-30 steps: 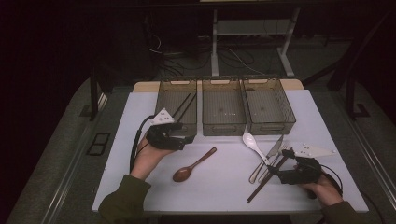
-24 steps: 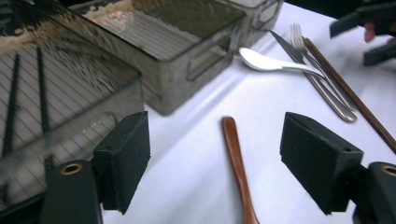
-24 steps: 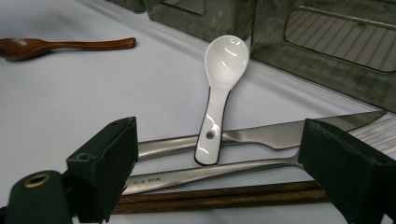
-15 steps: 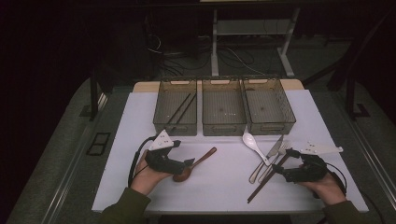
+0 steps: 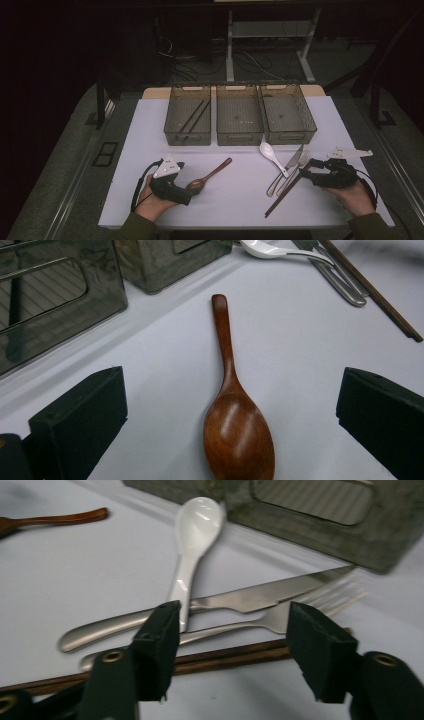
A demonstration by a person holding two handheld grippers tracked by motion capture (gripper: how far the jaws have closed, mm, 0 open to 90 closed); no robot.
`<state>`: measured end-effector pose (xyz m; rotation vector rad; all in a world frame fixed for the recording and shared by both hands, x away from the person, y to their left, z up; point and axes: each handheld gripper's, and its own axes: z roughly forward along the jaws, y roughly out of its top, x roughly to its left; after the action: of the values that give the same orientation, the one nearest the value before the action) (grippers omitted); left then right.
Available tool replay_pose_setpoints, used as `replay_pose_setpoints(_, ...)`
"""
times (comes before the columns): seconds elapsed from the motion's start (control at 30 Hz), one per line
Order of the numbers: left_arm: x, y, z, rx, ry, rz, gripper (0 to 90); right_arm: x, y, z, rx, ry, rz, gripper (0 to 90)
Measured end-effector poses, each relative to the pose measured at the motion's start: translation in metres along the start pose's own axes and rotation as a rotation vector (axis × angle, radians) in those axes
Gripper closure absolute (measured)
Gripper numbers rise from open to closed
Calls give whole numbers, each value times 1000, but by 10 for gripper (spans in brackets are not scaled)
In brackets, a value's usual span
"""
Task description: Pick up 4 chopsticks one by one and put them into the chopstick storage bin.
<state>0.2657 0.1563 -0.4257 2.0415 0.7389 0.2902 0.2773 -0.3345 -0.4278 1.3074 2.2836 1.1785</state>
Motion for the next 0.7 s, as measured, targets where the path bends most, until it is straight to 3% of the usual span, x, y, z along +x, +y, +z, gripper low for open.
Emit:
replay_pose_setpoints(0.2, -1, 0, 1, 12, 2, 10, 0, -16, 5, 3, 36, -66, 12, 639)
replay_pose_setpoints(0.43, -1, -1, 3, 14, 3, 10, 0, -38, 8, 9, 77, -111, 34, 873)
replay_pose_setpoints(0.7, 0, -1, 4, 20, 3, 12, 0, -51, 13, 20, 116, -145, 42, 894)
